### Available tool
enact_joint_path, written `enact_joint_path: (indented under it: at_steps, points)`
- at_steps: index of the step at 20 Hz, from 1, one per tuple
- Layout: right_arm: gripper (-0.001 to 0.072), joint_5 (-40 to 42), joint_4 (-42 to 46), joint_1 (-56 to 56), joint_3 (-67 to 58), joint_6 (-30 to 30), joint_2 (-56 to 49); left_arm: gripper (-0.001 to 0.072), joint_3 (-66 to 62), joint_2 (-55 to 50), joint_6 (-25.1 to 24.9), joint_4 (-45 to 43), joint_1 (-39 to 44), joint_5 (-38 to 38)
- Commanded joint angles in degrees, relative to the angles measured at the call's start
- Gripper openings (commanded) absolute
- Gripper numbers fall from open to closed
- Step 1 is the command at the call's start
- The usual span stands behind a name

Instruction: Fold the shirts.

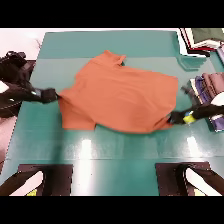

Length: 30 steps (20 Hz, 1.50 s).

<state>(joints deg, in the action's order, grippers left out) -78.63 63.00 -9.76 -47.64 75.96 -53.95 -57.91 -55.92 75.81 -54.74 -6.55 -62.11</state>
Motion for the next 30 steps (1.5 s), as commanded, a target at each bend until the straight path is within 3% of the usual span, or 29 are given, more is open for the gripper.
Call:
enact_joint_path:
  at_steps: [1,4,7,12,16,22,26,30]
  points:
    - [0.0017,-0.5,-0.3,0.6,-19.5,2.5,9.4,0.0023,-12.7,8.9,2.8,0.0,0.0,0.6]
    - [0.0017,3.1,2.4,0.6,-39.4,3.6,12.1,0.0023,-31.3,12.9,3.5,0.0,0.0,3.0]
    - [0.0016,-0.5,9.4,0.6,-58.2,6.4,9.5,0.0023,-49.3,12.8,3.5,-0.6,0.0,4.3]
    - [0.0016,-8.2,12.2,0.6,-79.3,8.0,1.4,0.0021,-61.6,12.7,3.9,-4.7,0.0,10.6]
    - [0.0015,-7.7,12.2,0.6,-73.3,9.1,-1.1,0.0022,-57.7,7.8,7.0,-6.6,0.0,2.2]
    - [0.0016,-8.0,12.2,0.6,-54.2,9.0,-13.1,0.0023,-41.1,-11.0,7.7,-2.3,1.3,-10.0]
    - [0.0016,-5.2,12.1,0.6,-45.2,7.9,-25.2,0.0023,-29.9,-26.1,5.6,-2.3,5.4,-6.1]
    - [0.0015,-0.9,11.6,0.4,-45.9,7.5,-36.9,0.0022,-31.8,-37.3,6.7,1.9,5.7,1.6]
